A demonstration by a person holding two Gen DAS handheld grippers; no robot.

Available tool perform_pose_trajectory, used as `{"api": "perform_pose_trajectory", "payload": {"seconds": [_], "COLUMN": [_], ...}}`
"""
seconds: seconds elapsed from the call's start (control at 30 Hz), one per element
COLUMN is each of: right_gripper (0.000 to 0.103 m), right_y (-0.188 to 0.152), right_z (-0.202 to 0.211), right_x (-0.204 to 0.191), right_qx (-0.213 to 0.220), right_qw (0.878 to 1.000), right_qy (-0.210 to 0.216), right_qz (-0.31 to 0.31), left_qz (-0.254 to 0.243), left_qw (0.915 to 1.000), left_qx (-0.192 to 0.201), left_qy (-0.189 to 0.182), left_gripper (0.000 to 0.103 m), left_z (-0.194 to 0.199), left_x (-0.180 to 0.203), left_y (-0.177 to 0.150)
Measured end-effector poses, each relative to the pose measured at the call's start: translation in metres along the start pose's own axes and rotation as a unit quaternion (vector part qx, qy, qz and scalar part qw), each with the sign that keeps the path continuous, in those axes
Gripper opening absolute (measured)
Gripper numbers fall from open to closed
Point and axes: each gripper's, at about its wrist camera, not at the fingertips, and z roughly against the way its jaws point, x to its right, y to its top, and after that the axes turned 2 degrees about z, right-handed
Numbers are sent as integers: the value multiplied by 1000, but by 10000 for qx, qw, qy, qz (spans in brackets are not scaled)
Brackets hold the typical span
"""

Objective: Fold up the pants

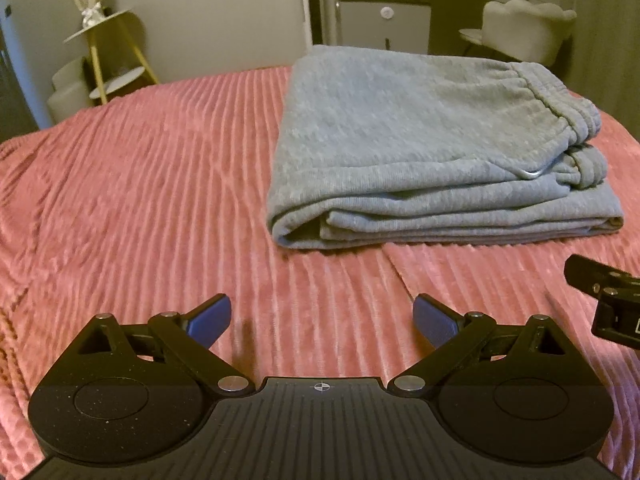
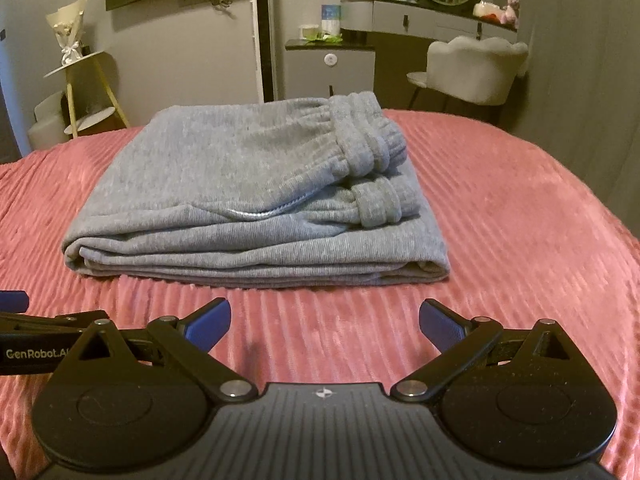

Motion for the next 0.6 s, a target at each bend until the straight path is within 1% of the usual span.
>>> {"api": "perform_pose_trajectory", "payload": {"seconds": [0.1, 0.23, 0.37, 0.6], "right_gripper": [100, 100, 100, 100], "right_y": [-1, -1, -3, -3], "right_z": [-2, -1, 0, 1], "right_x": [2, 5, 6, 5], "right_qx": [-78, -67, -66, -55], "right_qw": [9999, 9998, 9997, 9998], "right_qy": [-18, 4, 4, -27], "right_qz": [-76, -201, -228, -208], "left_qz": [41, 43, -31, -221], "left_qw": [10000, 10000, 10000, 9997], "left_qx": [-22, -26, 79, 137], "left_qy": [-9, -19, -48, -12], "left_gripper": [100, 100, 100, 100], "left_z": [-1, 0, 5, 7], "left_x": [0, 1, 3, 9], "left_y": [0, -1, -3, -6]}}
